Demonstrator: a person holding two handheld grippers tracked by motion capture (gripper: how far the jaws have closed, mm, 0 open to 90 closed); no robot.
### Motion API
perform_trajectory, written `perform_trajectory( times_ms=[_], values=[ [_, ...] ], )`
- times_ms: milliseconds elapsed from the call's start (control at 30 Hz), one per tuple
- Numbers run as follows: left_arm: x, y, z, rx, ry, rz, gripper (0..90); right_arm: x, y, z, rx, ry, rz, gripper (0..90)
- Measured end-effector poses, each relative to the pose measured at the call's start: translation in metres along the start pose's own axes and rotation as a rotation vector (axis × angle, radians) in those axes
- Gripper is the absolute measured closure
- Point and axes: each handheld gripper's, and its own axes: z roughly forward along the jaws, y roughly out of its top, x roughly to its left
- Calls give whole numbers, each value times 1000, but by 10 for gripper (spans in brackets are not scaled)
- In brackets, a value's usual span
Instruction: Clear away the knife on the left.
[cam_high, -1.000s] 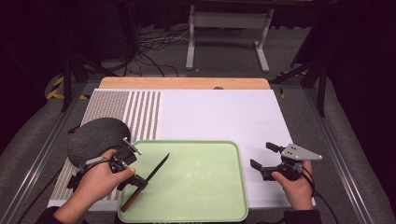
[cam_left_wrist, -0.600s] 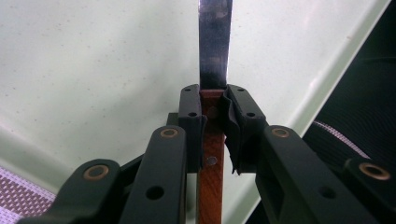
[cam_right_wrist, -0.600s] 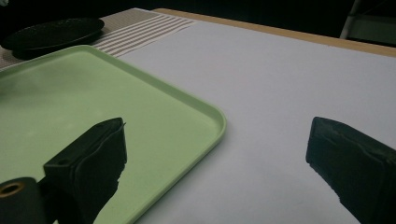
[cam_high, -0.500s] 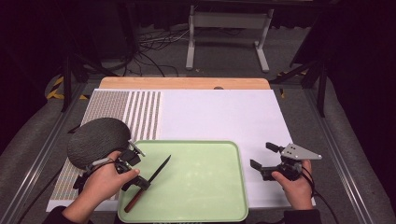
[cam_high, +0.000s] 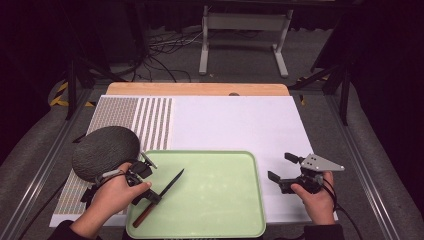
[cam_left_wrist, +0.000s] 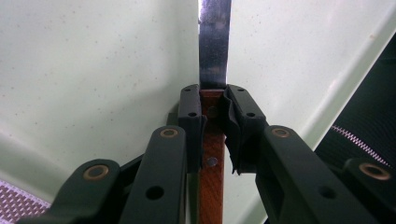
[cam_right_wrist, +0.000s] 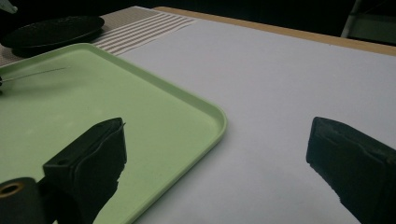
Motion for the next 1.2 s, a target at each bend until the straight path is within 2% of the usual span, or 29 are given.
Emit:
perform_trajectory(
  times_ms=[567, 967, 1033, 1167, 1200],
  values=[
    [0, -1, 3, 11, 17, -10, 777, 0, 0, 0, 1, 0, -1, 60],
    [0, -2, 3, 25, 38, 7, 766, 0, 0, 1, 3, 1, -1, 59],
    [-1, -2, 2, 13, 24, 7, 741, 0, 0, 1, 2, 2, -4, 59],
    [-3, -2, 1, 2, 27, 15, 617, 0, 0, 1, 1, 1, -2, 59],
    [-4, -2, 0, -1, 35, 25, 617, 0, 0, 1, 1, 0, -3, 59]
  ],
)
